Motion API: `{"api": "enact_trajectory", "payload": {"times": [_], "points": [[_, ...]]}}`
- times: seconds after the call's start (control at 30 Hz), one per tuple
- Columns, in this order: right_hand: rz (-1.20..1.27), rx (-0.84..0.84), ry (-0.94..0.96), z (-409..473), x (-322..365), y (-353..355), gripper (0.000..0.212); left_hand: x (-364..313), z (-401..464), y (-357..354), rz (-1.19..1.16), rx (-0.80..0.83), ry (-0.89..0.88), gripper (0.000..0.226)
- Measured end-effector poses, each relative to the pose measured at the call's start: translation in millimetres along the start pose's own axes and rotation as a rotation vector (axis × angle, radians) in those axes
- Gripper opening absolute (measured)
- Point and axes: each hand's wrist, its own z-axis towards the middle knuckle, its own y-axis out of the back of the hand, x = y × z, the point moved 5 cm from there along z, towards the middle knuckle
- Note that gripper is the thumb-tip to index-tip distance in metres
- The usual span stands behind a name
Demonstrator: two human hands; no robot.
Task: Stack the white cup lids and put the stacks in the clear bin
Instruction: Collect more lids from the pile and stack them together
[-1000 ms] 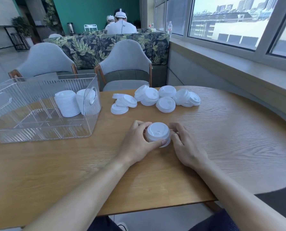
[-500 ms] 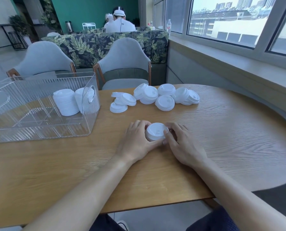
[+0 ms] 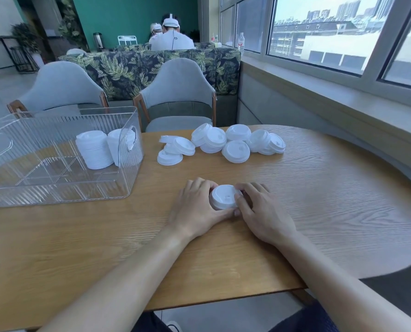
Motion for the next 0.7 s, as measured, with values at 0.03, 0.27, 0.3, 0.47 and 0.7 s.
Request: {"api": "enact_trajectory", "payload": {"times": [0.03, 0.27, 0.3, 0.47, 0.7], "points": [[-0.001, -0.004, -0.001, 0, 0, 0, 0.032, 0, 0, 0, -0.001, 0.004, 0.001, 0.075], [0.018, 0.007, -0.023, 3, -4, -1, 0.030, -2, -2, 3, -0.022, 0.010, 0.004, 0.067], [0.025, 0.006, -0.023, 3, -5, -1, 0.029, -3, -2, 3, -0.017, 0.007, 0.000, 0.066], [0.064, 0.002, -0.005, 4, -5, 0, 0.024, -4, -1, 4, -0.004, 0.007, 0.003, 0.068], [0.105, -0.008, -0.050, 9, -7, 3, 0.049, -1, 9, 4, 0.020, -0.026, 0.044, 0.074]]}}
